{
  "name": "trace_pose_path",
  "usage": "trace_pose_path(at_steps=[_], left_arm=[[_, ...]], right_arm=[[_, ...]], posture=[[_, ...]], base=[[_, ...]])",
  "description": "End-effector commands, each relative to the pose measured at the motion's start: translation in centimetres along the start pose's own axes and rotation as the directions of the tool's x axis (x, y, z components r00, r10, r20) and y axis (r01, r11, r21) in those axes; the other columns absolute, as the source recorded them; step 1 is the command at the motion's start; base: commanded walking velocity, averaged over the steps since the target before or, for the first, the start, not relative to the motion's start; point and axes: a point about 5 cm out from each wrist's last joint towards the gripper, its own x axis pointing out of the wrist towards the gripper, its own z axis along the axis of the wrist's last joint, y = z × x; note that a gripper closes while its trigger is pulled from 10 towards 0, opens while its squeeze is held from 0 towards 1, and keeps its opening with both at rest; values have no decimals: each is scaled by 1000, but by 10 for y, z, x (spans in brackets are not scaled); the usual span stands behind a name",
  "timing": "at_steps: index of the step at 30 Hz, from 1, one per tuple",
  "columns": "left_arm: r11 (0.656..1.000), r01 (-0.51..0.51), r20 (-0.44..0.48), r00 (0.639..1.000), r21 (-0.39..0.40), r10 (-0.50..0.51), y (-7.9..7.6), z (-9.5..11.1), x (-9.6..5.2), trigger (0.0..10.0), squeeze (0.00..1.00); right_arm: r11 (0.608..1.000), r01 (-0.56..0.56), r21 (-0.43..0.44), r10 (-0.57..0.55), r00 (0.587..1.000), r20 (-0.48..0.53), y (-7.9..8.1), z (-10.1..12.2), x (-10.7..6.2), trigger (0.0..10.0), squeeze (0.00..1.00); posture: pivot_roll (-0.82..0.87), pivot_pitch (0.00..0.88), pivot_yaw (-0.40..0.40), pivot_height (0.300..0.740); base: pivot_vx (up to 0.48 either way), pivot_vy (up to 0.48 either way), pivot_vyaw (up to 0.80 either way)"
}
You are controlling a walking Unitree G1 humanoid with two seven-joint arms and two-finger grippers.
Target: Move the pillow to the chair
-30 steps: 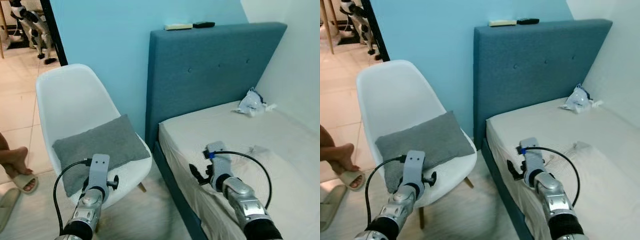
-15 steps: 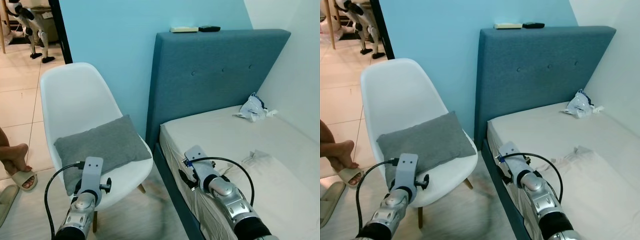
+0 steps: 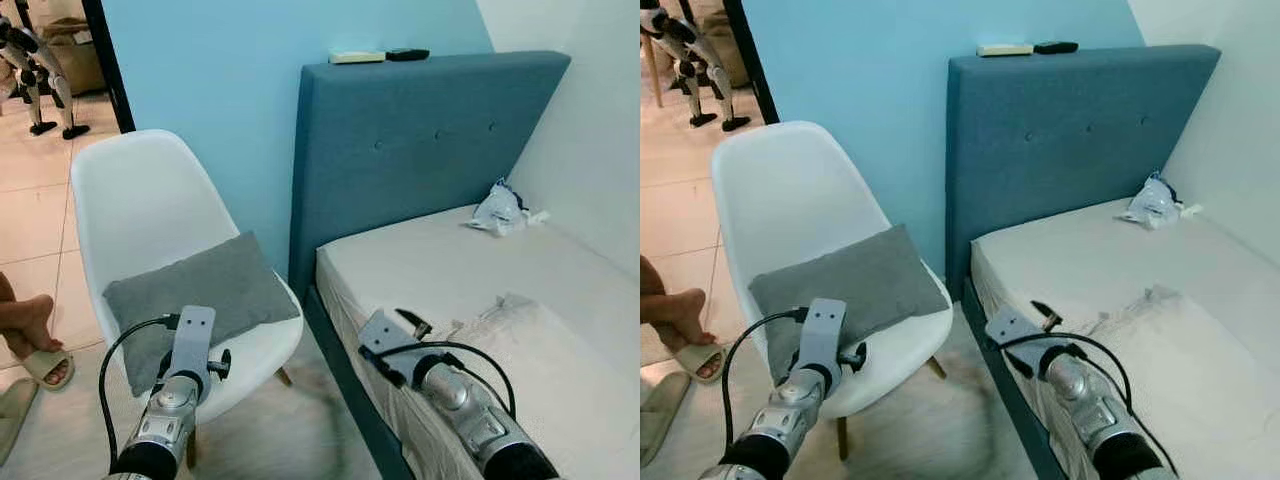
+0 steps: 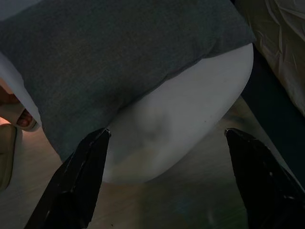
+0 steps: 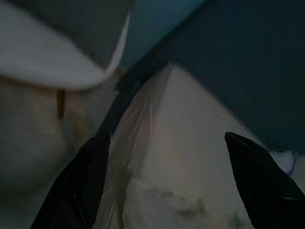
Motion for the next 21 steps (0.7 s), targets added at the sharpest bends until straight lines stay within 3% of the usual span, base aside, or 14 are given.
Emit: trace_pose_path(at_steps=[1, 4, 5, 8, 12, 13, 21], left_arm=[[1000, 8, -14, 1000, 15, -8, -1, -2, 0, 10000, 0], [1000, 10, -15, 1000, 13, -10, -1, -1, 0, 10000, 0], [1000, 14, -16, 1000, 15, -14, -2, -1, 1, 10000, 0], [999, 26, -16, 1000, 20, -26, -5, 0, 1, 10000, 0], [999, 33, -15, 999, 24, -32, -7, 1, 1, 10000, 0], [999, 34, -16, 999, 26, -34, -7, 1, 1, 10000, 0], [999, 35, -19, 999, 35, -34, -4, 1, 1, 10000, 0]], right_arm=[[1000, 18, -19, -17, 998, 55, 0, 2, -1, 10000, 0], [1000, -3, 9, 1, 990, 141, 2, 10, -1, 10000, 0], [997, -77, -1, 75, 968, 242, 5, 18, -2, 10000, 0], [996, -87, -3, 85, 969, 233, 5, 16, -1, 10000, 0], [991, -121, 50, 106, 967, 233, 6, 14, -1, 10000, 0], [981, -159, 111, 126, 958, 257, 7, 15, -2, 10000, 0], [966, -199, 167, 147, 948, 281, 7, 13, -1, 10000, 0]], posture=[[-64, 36, -32, 740], [-72, 39, -24, 740], [-75, 39, -17, 740], [-74, 40, -15, 740], [-74, 38, -13, 740], [-73, 41, -9, 740], [-70, 40, -4, 740]], base=[[0, 0, 0], [0, 0, 0], [0, 0, 0], [0, 0, 0], [0, 0, 0], [0, 0, 0], [0, 0, 0]])
